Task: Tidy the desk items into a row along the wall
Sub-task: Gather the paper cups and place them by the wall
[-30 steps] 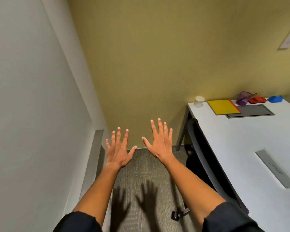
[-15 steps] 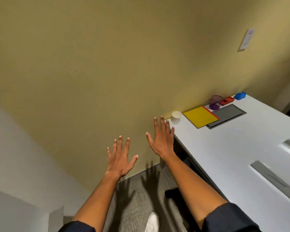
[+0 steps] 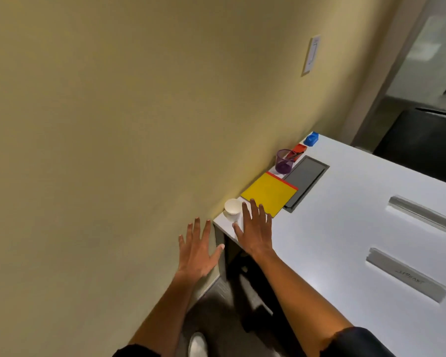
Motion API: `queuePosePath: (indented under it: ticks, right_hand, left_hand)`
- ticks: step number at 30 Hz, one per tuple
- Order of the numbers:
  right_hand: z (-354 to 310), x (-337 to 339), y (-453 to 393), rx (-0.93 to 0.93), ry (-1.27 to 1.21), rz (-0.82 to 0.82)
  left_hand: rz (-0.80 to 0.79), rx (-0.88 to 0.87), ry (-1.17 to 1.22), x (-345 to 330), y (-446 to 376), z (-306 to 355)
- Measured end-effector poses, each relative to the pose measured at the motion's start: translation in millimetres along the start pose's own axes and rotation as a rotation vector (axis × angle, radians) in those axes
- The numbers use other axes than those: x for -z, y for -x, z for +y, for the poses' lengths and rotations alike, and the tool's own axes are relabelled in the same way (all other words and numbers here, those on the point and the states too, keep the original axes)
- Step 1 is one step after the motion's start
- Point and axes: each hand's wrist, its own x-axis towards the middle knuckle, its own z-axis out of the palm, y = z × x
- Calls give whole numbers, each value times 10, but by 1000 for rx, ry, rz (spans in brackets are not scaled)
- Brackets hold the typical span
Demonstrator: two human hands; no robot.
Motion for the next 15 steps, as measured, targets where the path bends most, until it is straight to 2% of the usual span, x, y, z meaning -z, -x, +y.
queuePosePath:
  ticks: [4,7,10,15]
  right_hand:
    - [164,-180,-325,-34,-11,-55]
    - [240,-314,-532,-54,-33,-65]
    - [308,-422,-691,-118,-121,-88]
    - [246,-553,-937,-386,-514,-69]
  left_hand:
    - [-46,-82,63,-148,-560,69]
    - [-25,-148,145,-341,-987,64]
    - [-51,-75,243,-446,-1252,107]
    - [-66,193,515,-401,-1511,222]
